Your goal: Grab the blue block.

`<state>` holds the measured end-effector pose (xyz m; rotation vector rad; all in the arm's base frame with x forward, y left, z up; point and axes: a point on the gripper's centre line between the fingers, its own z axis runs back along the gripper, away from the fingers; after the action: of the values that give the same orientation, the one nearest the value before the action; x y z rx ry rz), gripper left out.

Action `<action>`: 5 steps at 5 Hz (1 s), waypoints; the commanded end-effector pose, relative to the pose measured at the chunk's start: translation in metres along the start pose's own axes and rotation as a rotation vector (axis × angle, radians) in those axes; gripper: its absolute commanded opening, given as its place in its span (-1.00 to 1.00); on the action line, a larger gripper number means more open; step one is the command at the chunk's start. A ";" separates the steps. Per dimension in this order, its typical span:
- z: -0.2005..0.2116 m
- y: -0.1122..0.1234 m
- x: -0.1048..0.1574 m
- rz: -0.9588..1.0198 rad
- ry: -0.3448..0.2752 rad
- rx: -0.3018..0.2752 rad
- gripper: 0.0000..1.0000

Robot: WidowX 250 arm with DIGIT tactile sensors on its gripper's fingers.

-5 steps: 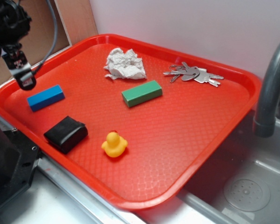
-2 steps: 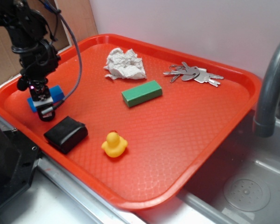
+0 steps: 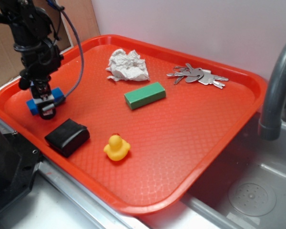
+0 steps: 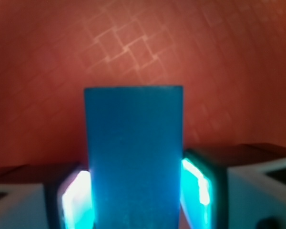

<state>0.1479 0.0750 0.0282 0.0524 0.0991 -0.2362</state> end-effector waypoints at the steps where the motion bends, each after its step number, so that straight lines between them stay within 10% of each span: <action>1: 0.094 -0.005 0.012 0.171 -0.097 0.100 -1.00; 5: 0.185 -0.038 0.066 0.615 -0.180 -0.008 -1.00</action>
<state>0.2136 0.0053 0.1894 0.0559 -0.0492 0.3523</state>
